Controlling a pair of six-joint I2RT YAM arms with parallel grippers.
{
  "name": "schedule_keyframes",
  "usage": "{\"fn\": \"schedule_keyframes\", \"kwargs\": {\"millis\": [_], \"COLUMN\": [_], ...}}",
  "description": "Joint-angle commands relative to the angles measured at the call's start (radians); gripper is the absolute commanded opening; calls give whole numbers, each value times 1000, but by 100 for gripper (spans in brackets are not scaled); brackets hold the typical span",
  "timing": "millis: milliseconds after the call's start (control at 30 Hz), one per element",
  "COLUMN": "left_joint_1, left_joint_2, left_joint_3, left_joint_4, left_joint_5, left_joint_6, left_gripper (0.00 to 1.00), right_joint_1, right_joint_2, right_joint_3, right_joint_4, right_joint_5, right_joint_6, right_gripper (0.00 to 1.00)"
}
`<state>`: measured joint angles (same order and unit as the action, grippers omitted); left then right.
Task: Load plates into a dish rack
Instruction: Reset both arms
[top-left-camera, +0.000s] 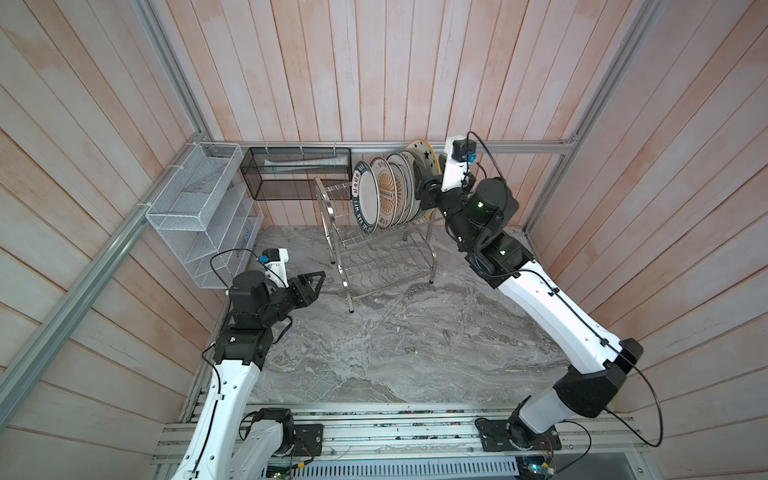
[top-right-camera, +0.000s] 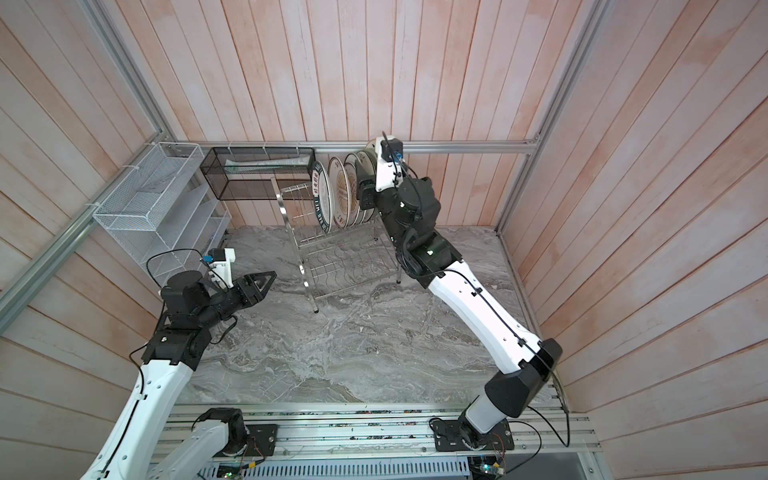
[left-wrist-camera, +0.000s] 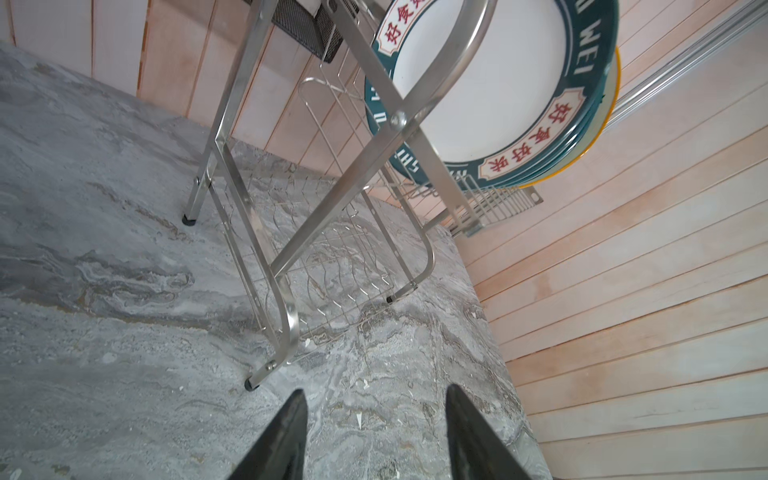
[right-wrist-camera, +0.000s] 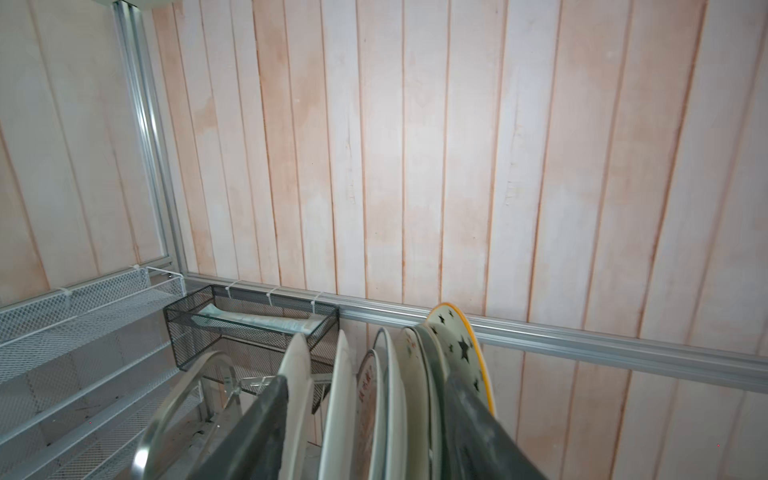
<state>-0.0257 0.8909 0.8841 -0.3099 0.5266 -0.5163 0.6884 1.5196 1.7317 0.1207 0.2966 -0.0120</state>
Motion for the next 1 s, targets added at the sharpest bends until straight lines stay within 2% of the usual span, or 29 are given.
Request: {"fn": "schedule_keyframes", "kwargs": {"millis": [0, 133, 300, 467, 567, 600, 633, 967], "left_joint_1": [9, 16, 29, 69, 93, 100, 107, 156], "left_joint_2": [32, 70, 98, 111, 110, 108, 107, 100], "left_joint_3": [33, 51, 77, 93, 95, 93, 93, 48], "left_joint_4": [38, 61, 76, 100, 112, 115, 119, 151], "left_joint_5": [-7, -2, -7, 9, 22, 30, 36, 22], "left_joint_6": [33, 37, 41, 33, 21, 18, 15, -22], "left_gripper": [56, 59, 61, 66, 80, 92, 100, 100], "right_joint_1": [-75, -182, -291, -384, -431, -445, -459, -522], "right_joint_2": [-103, -243, -353, -413, -434, -441, -447, -481], "right_joint_3": [-154, -331, -474, -574, -619, -633, -645, -721], "right_joint_4": [79, 87, 41, -3, -20, -25, -30, -52], "right_joint_5": [-7, 10, 48, 58, 57, 54, 51, 78], "right_joint_6": [74, 139, 170, 203, 226, 233, 239, 224], "right_gripper": [61, 61, 62, 70, 91, 98, 98, 98]}}
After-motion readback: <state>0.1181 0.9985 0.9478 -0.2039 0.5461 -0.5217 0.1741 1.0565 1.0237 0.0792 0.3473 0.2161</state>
